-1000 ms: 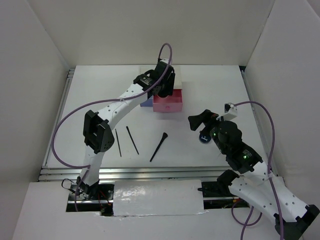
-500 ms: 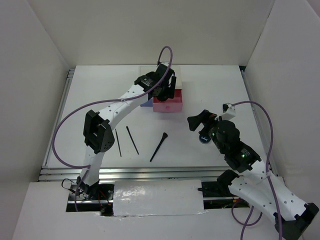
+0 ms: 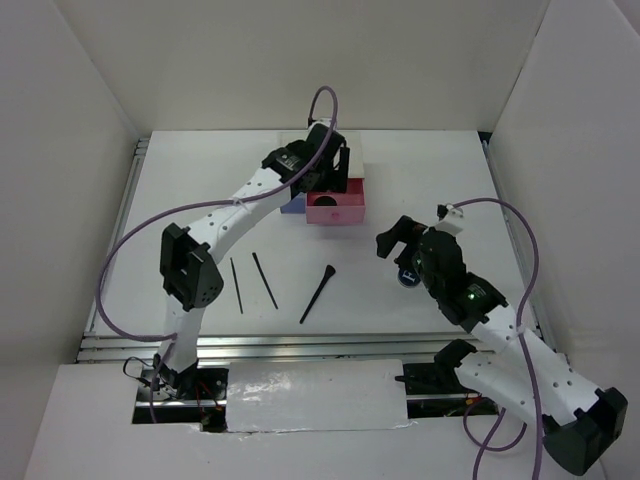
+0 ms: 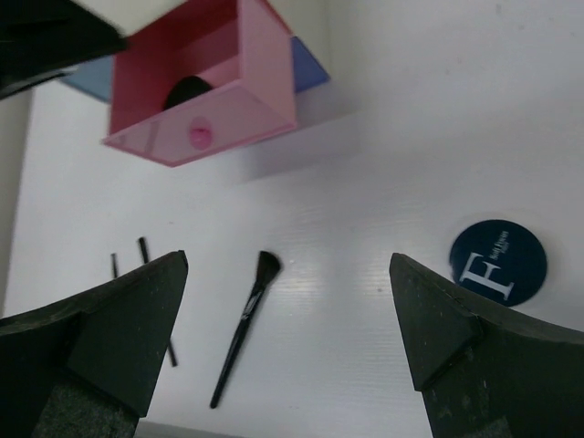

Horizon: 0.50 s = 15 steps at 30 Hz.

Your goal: Organize the makeup

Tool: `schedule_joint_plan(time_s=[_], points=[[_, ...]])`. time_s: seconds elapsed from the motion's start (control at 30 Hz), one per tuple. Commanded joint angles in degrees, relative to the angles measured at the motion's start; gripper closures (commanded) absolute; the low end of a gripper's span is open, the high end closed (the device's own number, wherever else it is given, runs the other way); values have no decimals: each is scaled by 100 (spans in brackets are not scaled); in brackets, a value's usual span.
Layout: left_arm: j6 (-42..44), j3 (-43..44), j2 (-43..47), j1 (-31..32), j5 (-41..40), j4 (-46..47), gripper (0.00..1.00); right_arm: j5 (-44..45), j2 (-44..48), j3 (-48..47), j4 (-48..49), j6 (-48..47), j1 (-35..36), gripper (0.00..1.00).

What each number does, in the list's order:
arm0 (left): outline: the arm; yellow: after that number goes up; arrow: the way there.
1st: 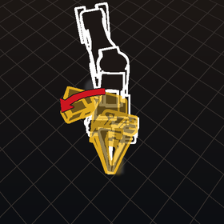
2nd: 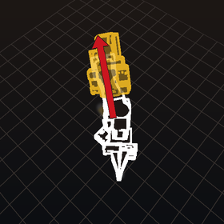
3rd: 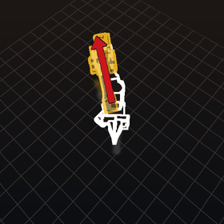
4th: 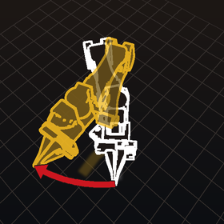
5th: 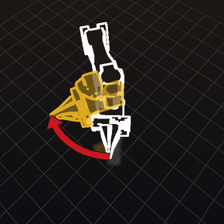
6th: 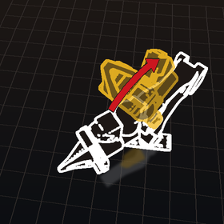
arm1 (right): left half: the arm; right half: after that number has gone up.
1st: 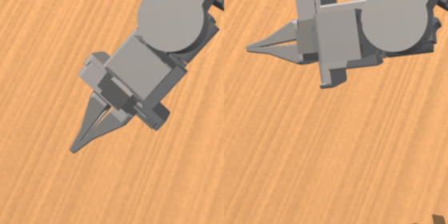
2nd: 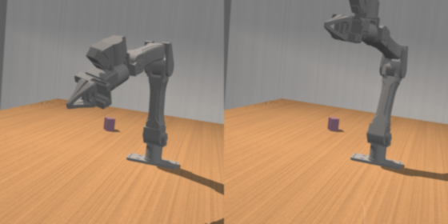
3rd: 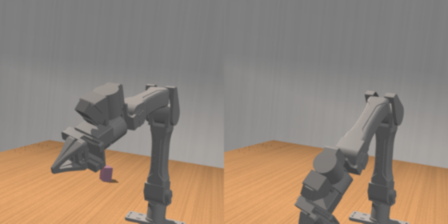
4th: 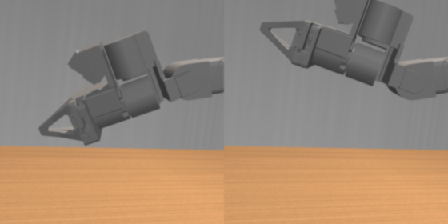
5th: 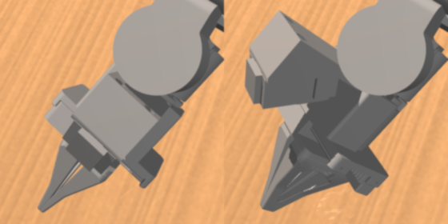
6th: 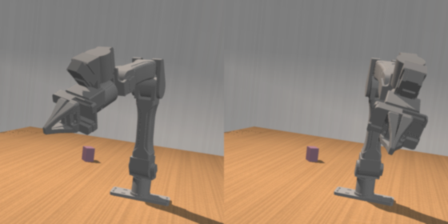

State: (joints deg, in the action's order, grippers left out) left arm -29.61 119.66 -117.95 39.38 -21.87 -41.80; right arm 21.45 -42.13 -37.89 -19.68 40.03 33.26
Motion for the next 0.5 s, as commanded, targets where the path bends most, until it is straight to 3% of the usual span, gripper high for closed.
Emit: schedule_joint_plan(time_s=[0.0, 0.17, 0.23, 0.4, 0.47], points=[[-299, -195, 1096, 53, -641, -100, 1, 263, -575, -17, -483, 259, -379, 0], [-747, -960, 2169, 53, -1486, -714, 0, -35, -1227, 211, -572, 418, -1145, 0], [-1072, -1671, 2872, 53, -1627, -803, 1, -54, -1508, 352, -502, 479, -1251, 0], [-1363, -3910, 4479, 61, -1277, -416, 1, -44, -2122, 274, -554, 646, -1401, 0], [-1407, -4238, 4701, 79, -1241, -591, 0, -62, -2255, 160, -651, 629, -1436, 0]])
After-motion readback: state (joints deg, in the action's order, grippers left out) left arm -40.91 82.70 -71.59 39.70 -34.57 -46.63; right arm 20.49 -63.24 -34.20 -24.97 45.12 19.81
